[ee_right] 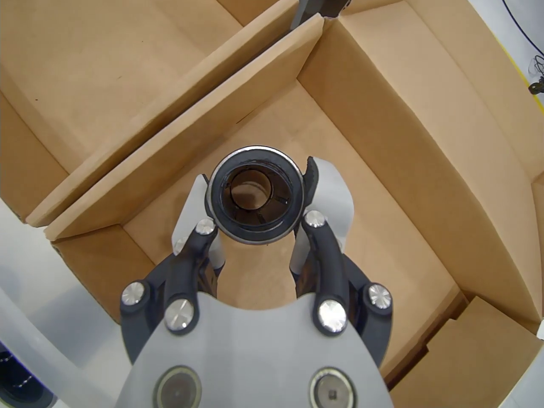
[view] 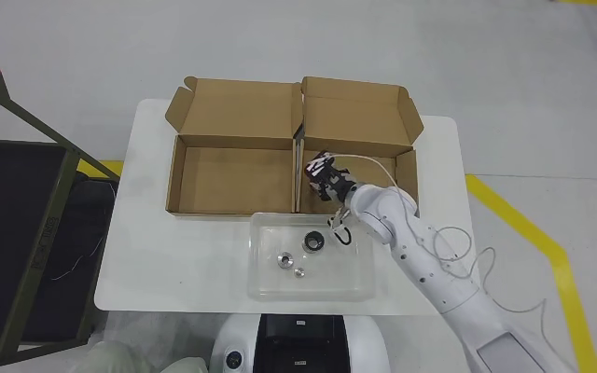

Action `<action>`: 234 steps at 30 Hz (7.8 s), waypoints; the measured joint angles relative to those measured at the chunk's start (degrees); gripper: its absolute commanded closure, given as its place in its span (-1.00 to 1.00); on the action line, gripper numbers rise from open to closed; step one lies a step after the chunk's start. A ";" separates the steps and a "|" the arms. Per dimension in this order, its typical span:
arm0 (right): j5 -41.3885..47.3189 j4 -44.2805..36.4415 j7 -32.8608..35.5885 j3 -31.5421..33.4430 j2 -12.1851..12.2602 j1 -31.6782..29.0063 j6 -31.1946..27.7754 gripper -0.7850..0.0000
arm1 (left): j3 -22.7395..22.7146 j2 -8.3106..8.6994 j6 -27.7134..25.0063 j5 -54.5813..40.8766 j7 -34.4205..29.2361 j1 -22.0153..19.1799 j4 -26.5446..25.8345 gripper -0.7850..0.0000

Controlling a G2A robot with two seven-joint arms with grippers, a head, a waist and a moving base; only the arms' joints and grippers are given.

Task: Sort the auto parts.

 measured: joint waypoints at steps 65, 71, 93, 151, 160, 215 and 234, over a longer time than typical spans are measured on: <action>-17.93 -27.86 -9.47 9.30 7.56 -25.57 -28.48 -0.72 | 0.00 0.00 0.00 0.00 0.00 0.00 0.00 -1.00; -17.11 -24.69 -8.59 9.01 7.47 -24.24 -27.52 -0.68 | 0.00 0.00 0.00 0.00 0.00 0.00 0.00 -1.00; -12.95 -17.74 -7.55 6.21 6.88 -20.22 -26.46 -0.21 | 0.00 0.00 0.00 0.00 0.00 0.00 0.00 -1.00; -3.01 -46.61 -26.95 17.49 9.12 -26.79 -15.48 1.00 | 0.00 0.00 0.00 0.00 0.00 0.00 0.00 -1.00; -0.44 -46.22 -33.80 17.59 8.80 -26.49 -13.93 1.00 | 0.00 0.00 0.00 0.00 0.00 0.00 0.00 -1.00; 5.61 -23.47 -27.99 19.29 6.80 -20.25 1.78 1.00 | 0.00 0.00 0.00 0.00 0.00 0.00 0.00 -1.00; 3.12 -12.03 -14.63 14.30 5.15 -13.81 6.30 1.00 | 0.00 0.00 0.00 0.00 0.00 0.00 0.00 -1.00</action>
